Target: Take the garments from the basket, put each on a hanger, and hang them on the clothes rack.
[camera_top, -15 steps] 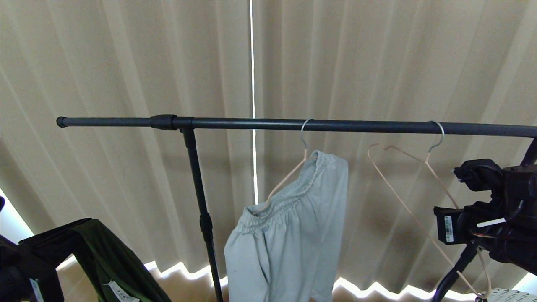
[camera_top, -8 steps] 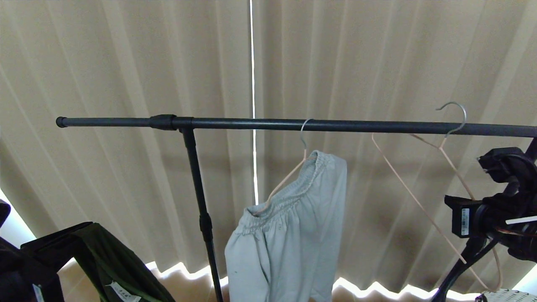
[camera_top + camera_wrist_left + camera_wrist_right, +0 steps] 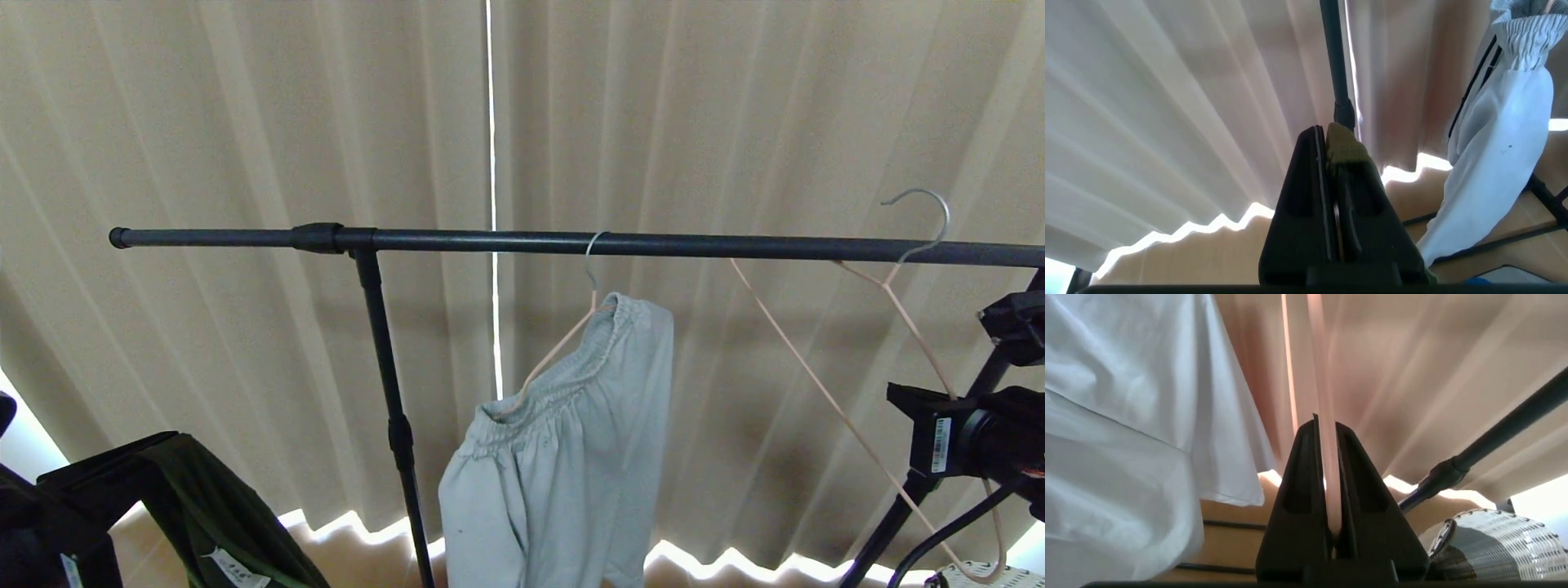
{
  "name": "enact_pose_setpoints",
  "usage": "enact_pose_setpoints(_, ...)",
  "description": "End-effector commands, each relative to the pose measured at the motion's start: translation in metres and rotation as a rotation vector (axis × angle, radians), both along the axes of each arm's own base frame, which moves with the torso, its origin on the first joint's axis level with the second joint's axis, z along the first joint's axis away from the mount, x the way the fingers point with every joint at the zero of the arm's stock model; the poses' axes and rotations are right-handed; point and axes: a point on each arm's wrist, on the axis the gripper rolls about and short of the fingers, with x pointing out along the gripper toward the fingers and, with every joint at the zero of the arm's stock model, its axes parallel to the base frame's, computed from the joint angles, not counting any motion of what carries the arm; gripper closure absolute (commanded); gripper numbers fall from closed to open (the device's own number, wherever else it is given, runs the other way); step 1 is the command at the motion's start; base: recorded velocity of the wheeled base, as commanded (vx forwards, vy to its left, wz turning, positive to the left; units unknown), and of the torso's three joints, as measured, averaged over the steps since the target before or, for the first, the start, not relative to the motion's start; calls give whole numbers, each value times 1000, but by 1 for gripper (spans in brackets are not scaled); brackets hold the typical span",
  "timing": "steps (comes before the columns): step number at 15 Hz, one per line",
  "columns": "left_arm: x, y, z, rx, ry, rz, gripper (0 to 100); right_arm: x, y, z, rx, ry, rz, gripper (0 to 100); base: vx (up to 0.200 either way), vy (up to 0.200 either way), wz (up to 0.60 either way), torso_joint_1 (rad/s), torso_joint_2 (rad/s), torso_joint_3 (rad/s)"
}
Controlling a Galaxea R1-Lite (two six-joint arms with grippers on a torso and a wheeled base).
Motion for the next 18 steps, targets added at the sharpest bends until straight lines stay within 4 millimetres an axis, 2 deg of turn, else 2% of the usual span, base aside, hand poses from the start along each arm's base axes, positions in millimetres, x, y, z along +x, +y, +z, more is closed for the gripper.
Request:
enact_pose_setpoints(1,0,0,0,1,1,2,100,0,0,1,1,-5,3,100,-200,0,0,7,2,-7)
enact_pose_setpoints(12,0,0,-1,0,3,1,100,2,1,-1,-1,-1,5,100,-200,0,0,4,4,3)
enact_pose_setpoints(18,0,0,-3,8,10,-1,100,-4,-1,-8,-6,21,4,100,0,0,0,0,0,0)
